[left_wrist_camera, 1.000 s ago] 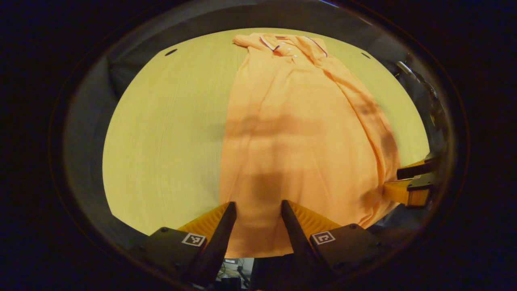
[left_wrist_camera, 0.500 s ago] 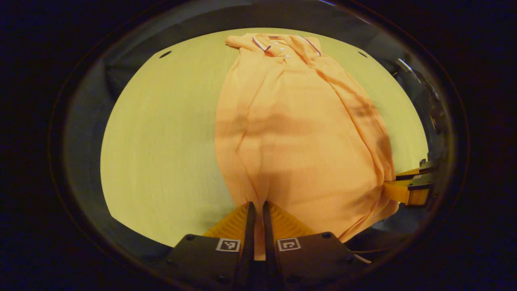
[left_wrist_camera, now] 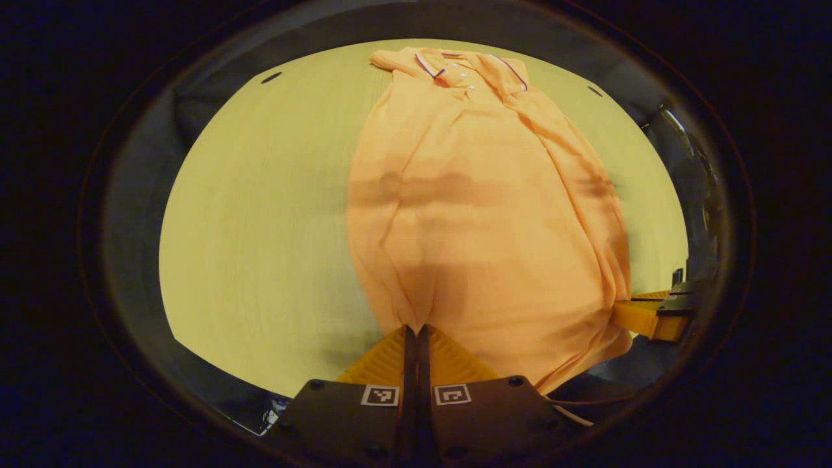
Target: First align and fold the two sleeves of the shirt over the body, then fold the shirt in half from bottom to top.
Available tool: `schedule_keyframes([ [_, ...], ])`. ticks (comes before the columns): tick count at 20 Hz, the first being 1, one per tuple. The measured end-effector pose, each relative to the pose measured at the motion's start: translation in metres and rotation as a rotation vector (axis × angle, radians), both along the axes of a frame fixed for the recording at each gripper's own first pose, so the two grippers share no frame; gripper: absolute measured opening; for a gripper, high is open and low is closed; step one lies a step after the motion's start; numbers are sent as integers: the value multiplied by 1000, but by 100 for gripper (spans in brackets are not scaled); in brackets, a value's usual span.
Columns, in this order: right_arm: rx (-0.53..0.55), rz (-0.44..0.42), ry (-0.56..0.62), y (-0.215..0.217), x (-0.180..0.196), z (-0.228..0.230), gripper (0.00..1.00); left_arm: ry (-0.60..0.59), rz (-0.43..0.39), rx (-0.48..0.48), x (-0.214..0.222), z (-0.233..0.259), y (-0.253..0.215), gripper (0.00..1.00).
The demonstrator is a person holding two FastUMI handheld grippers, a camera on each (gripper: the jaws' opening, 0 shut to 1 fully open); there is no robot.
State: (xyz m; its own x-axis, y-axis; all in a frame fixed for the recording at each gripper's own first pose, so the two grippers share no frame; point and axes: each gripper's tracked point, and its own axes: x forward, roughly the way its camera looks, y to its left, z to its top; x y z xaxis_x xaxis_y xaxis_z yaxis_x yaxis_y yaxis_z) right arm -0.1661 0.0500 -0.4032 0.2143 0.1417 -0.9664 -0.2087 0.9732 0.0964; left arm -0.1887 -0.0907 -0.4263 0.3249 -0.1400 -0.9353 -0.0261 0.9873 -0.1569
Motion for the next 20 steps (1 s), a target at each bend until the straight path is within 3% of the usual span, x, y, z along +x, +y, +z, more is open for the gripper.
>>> schedule_keyframes([
  [12,56,-8,-62,10,40,43,0,-45,42,-26,40,34,8,6],
  [20,84,1,-166,19,100,87,0,-152,72,-42,112,73,16,6],
])
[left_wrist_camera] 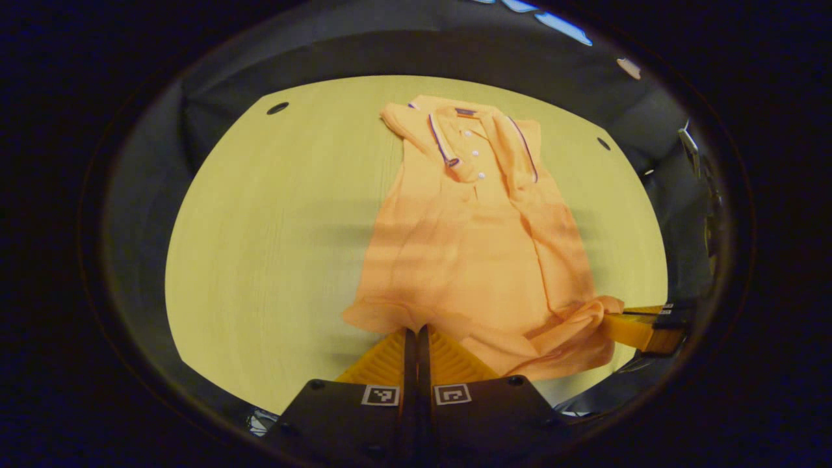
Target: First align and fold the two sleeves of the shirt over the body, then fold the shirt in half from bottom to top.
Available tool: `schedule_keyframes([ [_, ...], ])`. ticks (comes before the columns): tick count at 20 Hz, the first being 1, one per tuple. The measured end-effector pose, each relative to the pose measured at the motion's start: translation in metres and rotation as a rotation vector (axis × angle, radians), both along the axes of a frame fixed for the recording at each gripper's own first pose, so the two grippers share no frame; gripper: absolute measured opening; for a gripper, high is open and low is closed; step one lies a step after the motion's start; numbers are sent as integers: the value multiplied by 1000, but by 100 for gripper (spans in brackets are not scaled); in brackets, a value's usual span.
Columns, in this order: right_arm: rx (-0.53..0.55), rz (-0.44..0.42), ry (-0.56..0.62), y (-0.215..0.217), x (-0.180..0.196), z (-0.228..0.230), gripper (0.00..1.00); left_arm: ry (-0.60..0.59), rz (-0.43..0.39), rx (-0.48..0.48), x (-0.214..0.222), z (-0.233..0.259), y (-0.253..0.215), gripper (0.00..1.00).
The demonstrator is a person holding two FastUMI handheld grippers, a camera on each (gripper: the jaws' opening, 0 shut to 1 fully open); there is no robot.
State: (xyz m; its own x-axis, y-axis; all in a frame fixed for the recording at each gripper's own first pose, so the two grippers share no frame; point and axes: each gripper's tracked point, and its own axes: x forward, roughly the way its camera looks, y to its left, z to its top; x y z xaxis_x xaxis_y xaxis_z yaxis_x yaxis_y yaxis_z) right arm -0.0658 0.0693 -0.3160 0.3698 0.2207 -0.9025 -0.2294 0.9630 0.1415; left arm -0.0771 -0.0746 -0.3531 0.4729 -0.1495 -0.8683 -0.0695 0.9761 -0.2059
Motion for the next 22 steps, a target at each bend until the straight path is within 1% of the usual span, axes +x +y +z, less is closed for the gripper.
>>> schedule_keyframes([
  [6,22,-20,-127,-2,81,51,0,-107,56,-29,81,35,14,6],
  [11,56,-38,-224,7,154,85,0,-200,104,-57,159,72,29,5],
  [12,64,-42,-243,9,168,93,0,-218,112,-63,174,78,29,7],
  [14,78,-49,-278,11,193,107,0,-253,125,-70,202,89,34,5],
  [18,108,-74,-344,21,254,129,0,-314,141,-62,257,96,48,5],
  [22,123,-100,-392,27,304,142,0,-357,155,-55,307,96,51,5],
])
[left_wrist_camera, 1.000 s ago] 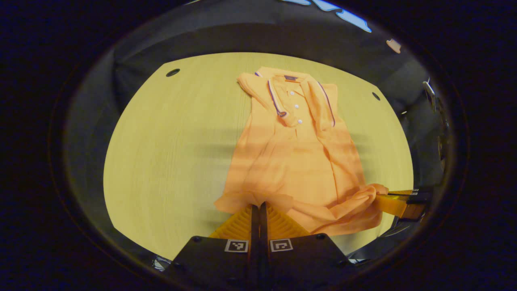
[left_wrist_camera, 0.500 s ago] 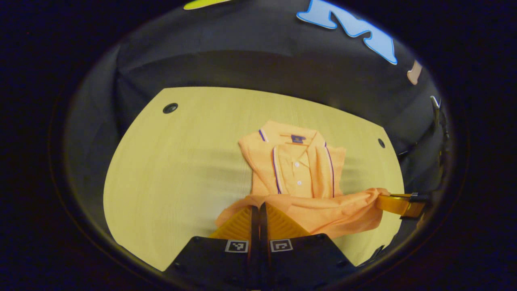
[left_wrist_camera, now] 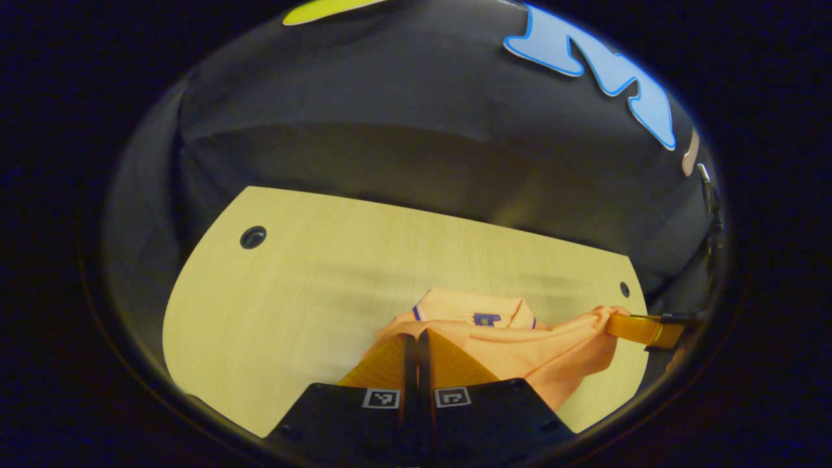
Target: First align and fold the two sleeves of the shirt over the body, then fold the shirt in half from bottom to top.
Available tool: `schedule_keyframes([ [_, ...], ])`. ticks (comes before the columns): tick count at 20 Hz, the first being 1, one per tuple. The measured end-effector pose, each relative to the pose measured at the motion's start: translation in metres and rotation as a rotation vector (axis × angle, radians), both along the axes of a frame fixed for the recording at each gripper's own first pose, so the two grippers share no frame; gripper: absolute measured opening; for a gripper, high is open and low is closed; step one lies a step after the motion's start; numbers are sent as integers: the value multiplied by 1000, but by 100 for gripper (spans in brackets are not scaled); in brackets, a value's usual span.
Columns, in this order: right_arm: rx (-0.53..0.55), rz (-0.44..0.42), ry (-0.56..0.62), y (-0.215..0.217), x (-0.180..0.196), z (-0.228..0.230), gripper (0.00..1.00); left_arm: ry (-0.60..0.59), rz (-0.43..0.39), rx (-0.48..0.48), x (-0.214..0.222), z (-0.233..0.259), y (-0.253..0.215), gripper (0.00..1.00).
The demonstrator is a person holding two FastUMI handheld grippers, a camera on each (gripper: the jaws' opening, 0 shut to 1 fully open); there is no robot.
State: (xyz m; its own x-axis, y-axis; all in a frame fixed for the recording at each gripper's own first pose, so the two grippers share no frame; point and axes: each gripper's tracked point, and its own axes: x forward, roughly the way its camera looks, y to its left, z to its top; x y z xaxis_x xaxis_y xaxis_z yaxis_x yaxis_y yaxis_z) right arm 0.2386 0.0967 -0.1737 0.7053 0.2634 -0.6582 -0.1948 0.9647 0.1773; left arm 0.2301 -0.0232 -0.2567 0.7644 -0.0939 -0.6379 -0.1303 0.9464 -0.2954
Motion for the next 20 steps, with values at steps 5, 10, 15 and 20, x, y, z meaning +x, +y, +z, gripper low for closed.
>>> schedule_keyframes([
  [5,-10,-44,-56,8,67,-10,0,-29,-26,86,63,-26,6,5],
  [10,-48,-67,-31,15,91,-49,0,17,-66,172,83,-64,-2,5],
  [15,-84,-88,-10,22,100,-65,1,49,-110,183,88,-85,-10,7],
  [20,-57,-92,-1,27,89,-53,29,46,-141,220,84,-73,-10,55],
])
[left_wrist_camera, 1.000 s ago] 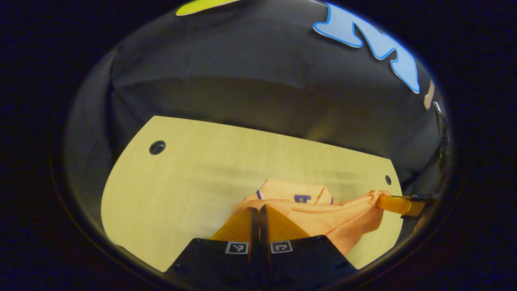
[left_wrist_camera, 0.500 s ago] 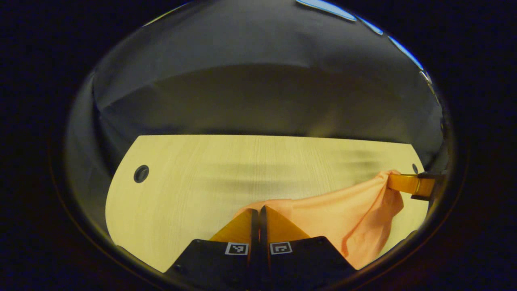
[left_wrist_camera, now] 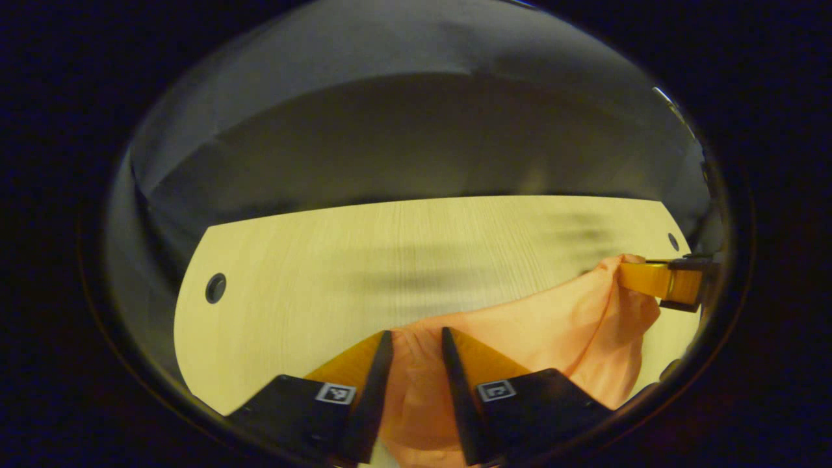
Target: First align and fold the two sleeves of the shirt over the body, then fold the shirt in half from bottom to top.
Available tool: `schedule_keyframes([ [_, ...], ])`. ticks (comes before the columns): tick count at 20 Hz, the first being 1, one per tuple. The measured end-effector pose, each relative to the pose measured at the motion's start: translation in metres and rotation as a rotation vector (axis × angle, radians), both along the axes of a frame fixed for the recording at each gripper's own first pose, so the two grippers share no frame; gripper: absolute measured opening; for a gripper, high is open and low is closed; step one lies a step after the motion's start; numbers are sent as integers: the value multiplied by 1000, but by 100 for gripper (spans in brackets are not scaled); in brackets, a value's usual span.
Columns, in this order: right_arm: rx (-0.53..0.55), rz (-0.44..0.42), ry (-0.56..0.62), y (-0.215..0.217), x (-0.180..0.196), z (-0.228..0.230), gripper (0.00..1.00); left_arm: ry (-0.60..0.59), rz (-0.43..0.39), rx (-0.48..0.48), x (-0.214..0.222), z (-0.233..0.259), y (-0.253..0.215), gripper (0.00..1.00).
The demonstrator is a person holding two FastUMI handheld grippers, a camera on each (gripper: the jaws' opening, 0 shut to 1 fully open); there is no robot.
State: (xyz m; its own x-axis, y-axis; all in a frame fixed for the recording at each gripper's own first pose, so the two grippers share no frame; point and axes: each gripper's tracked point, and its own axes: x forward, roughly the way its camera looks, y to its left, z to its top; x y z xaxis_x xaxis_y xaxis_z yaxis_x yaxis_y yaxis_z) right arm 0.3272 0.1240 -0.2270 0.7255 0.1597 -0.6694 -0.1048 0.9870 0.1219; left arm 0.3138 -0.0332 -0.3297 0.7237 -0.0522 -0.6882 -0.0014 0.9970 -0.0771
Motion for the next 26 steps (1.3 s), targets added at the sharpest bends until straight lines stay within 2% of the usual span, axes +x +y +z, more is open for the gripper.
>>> schedule_keyframes([
  [2,-14,-9,-11,-1,-9,11,51,-6,-2,-29,-7,14,-7,84],
  [3,-18,-11,-20,-3,-14,17,54,-5,-3,-45,-11,18,-7,87],
  [6,-24,-13,-34,-7,-39,37,54,-1,-2,-83,-31,38,-6,83],
  [7,-27,-14,-43,-10,-51,46,54,-10,1,-95,-40,49,-5,88],
  [8,-31,-12,-52,-12,-63,54,54,-25,3,-104,-48,62,-4,85],
  [11,-45,8,-87,-14,-106,82,54,-71,8,-122,-81,106,2,87],
  [12,-46,19,-104,-12,-122,93,54,-93,10,-131,-92,123,3,82],
  [15,-48,48,-184,-10,-164,128,54,-159,10,-140,-134,166,14,88],
  [16,-43,58,-217,-8,-176,140,54,-183,6,-134,-146,180,14,82],
  [20,-14,83,-339,-4,-224,186,54,-269,-2,-110,-201,230,17,82],
  [26,75,86,-501,-15,-282,245,53,-385,-9,-93,-260,272,20,85],
])
